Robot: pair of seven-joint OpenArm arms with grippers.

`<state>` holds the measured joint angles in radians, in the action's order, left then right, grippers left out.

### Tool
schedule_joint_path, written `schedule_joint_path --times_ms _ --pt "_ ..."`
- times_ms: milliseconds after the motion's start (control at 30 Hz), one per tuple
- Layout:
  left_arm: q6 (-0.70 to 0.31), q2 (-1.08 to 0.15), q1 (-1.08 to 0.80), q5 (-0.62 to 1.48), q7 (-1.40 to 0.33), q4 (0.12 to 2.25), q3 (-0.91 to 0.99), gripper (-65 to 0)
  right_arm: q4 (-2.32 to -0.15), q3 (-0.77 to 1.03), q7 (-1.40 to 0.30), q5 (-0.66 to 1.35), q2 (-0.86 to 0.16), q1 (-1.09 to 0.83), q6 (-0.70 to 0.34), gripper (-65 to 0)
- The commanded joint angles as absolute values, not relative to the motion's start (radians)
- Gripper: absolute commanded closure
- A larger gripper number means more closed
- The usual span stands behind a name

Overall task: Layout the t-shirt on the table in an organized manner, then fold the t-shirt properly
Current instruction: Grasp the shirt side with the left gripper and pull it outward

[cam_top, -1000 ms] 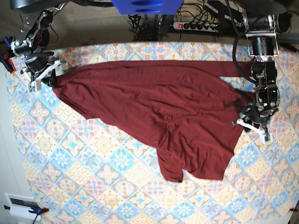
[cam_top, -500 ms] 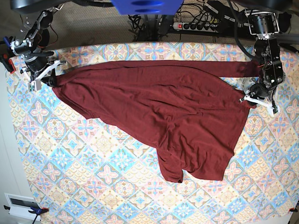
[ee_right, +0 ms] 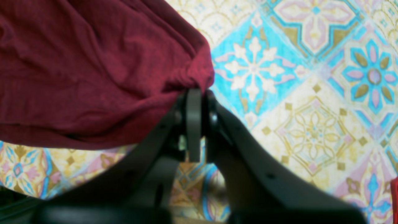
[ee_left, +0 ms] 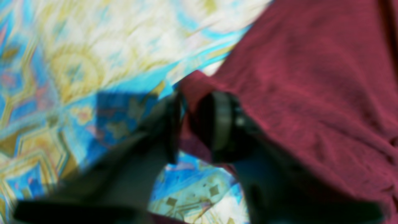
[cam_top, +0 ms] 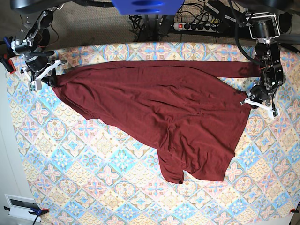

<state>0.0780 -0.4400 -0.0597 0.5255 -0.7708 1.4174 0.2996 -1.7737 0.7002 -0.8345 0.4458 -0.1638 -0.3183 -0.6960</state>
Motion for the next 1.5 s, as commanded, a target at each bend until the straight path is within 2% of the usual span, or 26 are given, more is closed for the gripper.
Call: schedule_joint_path --times_ms 0,33,67,300,467,667,867,933,1000,1167,1233,1300,1467 --pt "0.073 -0.461 -0.051 0.524 -0.751 1.434 0.312 -5.3 -1.793 0.705 -0.812 0.460 -0.177 -0.315 -0.697 0.0" --pt "0.061 -0.466 -0.051 0.524 -0.757 1.435 0.312 -0.8 -1.793 0.705 -0.812 0.460 -0.177 -0.315 -0.697 0.0" --pt "0.050 -0.469 -0.053 0.524 -0.773 1.435 0.312 0.0 -1.793 0.705 -0.812 0.460 -0.177 -0.315 -0.697 0.0" --pt "-0.033 -0.467 -0.179 0.526 -0.809 1.610 0.435 0.0 -1.793 0.707 -0.812 0.458 -0.177 -0.308 -0.697 0.0" --pt "-0.036 -0.469 -0.318 0.516 -0.809 1.751 0.455 0.0 -1.793 0.707 -0.812 0.455 -0.177 -0.308 -0.697 0.0" --pt "-0.038 -0.469 -0.432 0.513 -0.809 1.765 0.487 0.0 -1.793 0.707 -0.812 0.455 -0.177 -0.308 -0.697 0.0" --pt "-0.036 -0.539 -0.476 0.513 -0.811 1.718 0.479 -0.4 -1.791 0.707 -0.812 0.455 -0.177 -0.308 -0.697 0.0" --pt "-0.036 -0.555 -0.475 0.513 -0.811 1.699 0.483 -3.9 -1.791 0.707 -0.812 0.456 -0.177 -0.308 -0.697 0.0" --pt "-0.035 -0.578 -0.475 0.526 -0.831 1.698 0.483 -10.5 -1.791 0.707 -0.812 0.456 -0.177 -0.308 -0.697 0.0" --pt "-0.042 -0.590 -0.437 0.607 -0.903 1.701 0.490 -31.7 -1.790 0.707 -0.812 0.456 -0.177 -0.308 -0.697 0.0" --pt "-0.042 -0.610 -0.432 0.664 -0.903 1.699 0.518 -38.1 -1.791 0.707 -0.812 0.458 -0.177 -0.308 -0.697 0.0" --pt "-0.042 -0.610 -0.414 0.723 -0.900 1.696 0.570 -41.2 -1.791 0.707 -0.812 0.460 -0.177 -0.308 -0.697 0.0" --pt "-0.042 -0.604 -0.254 0.759 -0.908 1.659 0.591 -41.3 -1.791 0.707 -0.812 0.460 -0.177 -0.308 -0.697 0.0"
